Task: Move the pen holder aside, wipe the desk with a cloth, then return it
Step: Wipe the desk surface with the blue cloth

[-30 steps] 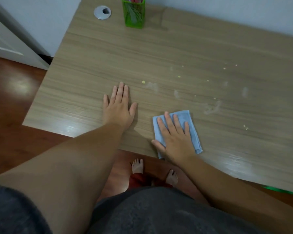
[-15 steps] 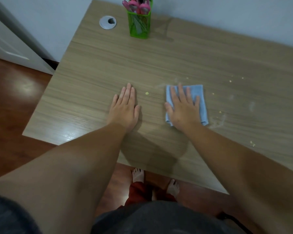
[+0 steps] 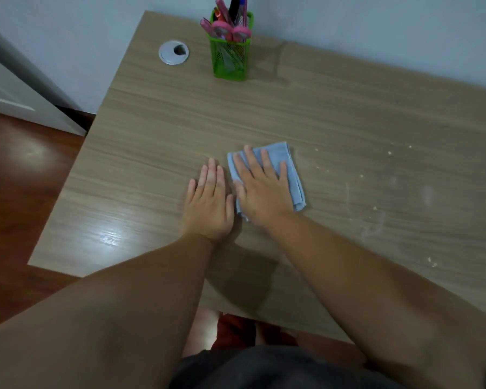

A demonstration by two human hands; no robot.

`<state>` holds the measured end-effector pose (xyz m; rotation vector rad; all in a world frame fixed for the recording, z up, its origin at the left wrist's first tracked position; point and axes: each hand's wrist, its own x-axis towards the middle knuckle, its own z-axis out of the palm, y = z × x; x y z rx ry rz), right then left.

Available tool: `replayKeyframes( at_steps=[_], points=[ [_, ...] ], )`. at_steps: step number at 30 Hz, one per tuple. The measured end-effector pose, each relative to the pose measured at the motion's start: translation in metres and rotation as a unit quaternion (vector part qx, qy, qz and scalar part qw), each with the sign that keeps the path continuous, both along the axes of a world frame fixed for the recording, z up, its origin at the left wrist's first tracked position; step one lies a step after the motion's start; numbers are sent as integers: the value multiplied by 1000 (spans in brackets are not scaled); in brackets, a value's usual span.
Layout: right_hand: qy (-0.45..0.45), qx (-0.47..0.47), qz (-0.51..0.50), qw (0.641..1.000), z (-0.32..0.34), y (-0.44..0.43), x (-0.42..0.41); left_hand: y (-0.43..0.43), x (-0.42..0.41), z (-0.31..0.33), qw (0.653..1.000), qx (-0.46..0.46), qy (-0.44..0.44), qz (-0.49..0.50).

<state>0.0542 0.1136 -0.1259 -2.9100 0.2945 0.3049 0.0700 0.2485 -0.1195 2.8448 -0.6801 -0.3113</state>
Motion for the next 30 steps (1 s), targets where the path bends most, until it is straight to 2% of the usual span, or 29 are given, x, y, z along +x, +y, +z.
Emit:
replayKeyframes(
  at_steps=[4,7,9,14,19,22,25,28,30],
  points=[
    [-6,-7,-83,997,-2,-64,37,0,0,0,1000,8,-9,-4],
    [-1,-25,-176,984,-3,-115,10,1,0,-1,1000,13,3,-12],
    [0,-37,-204,978,-1,-124,-25,2,1,-2,1000,13,5,-16],
    [10,-44,-186,981,2,-60,-79,2,4,-3,999,13,2,-32],
    [-3,-12,-117,993,-4,-26,-43,-2,1,1,999,19,-5,-42],
    [-14,2,-98,995,-3,-56,5,-20,0,6,998,-5,-5,-62],
    [-16,-13,-125,992,-1,-114,35,-61,-1,10,998,-42,-8,-44],
    [-9,-31,-178,984,-1,-182,29,-100,4,10,997,-73,3,3],
    [-5,-45,-214,976,-1,-219,1,-112,4,5,998,-58,13,16]
  ],
)
